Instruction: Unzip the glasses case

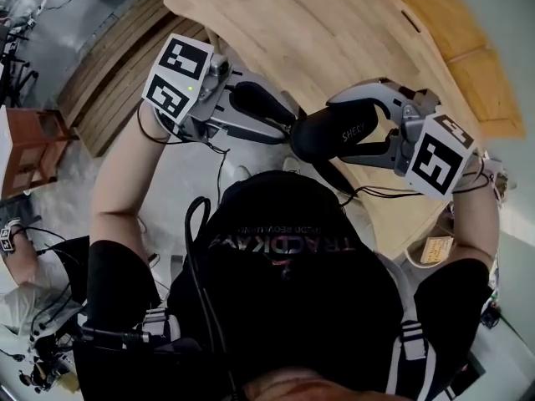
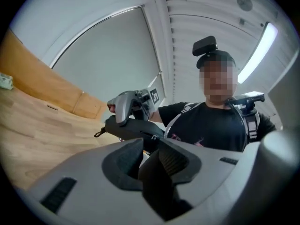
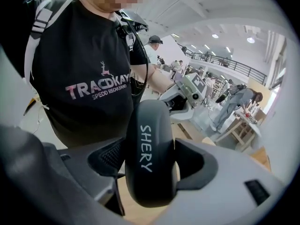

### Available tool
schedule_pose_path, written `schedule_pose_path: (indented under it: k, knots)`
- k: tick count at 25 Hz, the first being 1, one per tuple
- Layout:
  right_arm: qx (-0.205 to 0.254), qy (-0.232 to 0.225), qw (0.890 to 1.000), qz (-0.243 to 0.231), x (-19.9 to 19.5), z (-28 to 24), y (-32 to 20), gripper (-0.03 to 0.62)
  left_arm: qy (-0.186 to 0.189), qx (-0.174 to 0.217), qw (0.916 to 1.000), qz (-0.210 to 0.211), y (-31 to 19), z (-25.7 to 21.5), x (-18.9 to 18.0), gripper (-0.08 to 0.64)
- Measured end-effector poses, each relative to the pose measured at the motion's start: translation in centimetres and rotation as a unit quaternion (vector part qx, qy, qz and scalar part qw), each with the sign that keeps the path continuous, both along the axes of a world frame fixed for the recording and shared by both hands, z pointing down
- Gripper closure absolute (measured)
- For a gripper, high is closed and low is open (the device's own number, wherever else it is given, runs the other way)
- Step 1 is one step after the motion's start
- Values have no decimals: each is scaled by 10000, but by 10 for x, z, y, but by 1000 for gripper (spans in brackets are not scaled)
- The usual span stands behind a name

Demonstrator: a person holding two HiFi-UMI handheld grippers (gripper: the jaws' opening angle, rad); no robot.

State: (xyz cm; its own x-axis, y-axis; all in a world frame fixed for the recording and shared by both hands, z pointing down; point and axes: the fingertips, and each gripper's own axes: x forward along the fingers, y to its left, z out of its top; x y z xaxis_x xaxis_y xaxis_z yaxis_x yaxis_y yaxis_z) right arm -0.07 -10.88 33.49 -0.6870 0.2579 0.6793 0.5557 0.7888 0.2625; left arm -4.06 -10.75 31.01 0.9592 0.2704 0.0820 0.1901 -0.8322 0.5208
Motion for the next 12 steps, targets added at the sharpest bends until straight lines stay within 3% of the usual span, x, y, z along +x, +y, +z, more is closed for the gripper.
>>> schedule_pose_path:
  k: [4, 12]
  knots:
    - [95, 105, 9999, 76, -6, 4, -7, 253, 44, 58, 10000, -38, -4, -3, -8, 525]
    - [13, 168, 9994, 317, -12, 5, -23, 253, -136, 575, 9973, -434, -18, -5, -18, 548]
